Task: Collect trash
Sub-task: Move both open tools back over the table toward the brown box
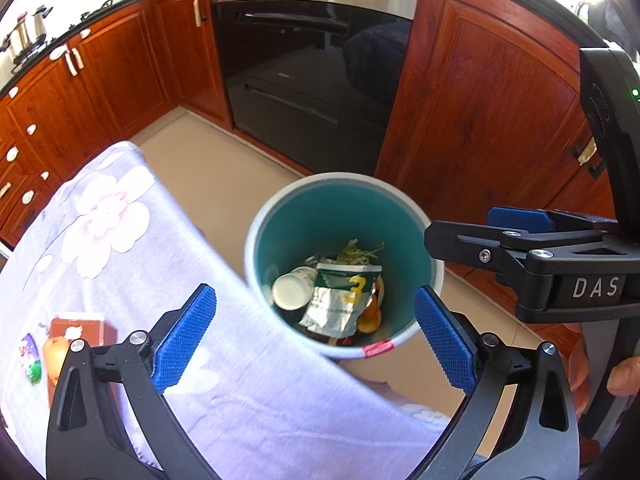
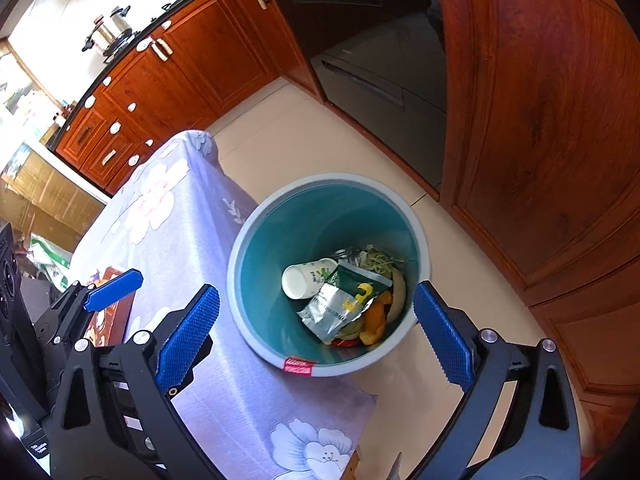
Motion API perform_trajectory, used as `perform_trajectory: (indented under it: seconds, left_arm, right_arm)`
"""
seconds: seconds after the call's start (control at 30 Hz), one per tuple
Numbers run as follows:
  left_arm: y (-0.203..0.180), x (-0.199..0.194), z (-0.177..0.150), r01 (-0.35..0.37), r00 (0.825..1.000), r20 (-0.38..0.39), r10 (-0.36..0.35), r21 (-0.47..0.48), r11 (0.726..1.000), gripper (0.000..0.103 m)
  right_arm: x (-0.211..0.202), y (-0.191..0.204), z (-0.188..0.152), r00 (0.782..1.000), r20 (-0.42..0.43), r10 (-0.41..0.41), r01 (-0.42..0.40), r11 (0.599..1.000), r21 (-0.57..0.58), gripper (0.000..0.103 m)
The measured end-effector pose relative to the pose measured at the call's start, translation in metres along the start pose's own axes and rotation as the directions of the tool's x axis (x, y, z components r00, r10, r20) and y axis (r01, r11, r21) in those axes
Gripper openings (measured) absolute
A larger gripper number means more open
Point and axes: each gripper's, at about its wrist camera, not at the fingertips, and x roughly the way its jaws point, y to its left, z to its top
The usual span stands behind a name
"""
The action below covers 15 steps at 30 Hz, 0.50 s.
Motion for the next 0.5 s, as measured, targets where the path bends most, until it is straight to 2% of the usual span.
perform_trajectory:
  seconds: [0.27, 0.5]
  left_arm:
    - [0.037, -0.029, -0.031, -0.089, 0.996, 0.000, 0.089, -0.028, 0.996, 0.099]
    - [0.088, -0.058, -0.079, -0.166, 0.986, -0.015, 0.165, -0.087, 0.982, 0.099]
  right_arm:
    - [-0.001, 0.040, -0.015, 1.000, -0.020, 0.024, -0.025, 0.998, -0.065, 0.094]
    - [0.011, 0.096, -0.032, 0.994, -0.083, 0.069, -0.081, 0.987, -0.141, 0.094]
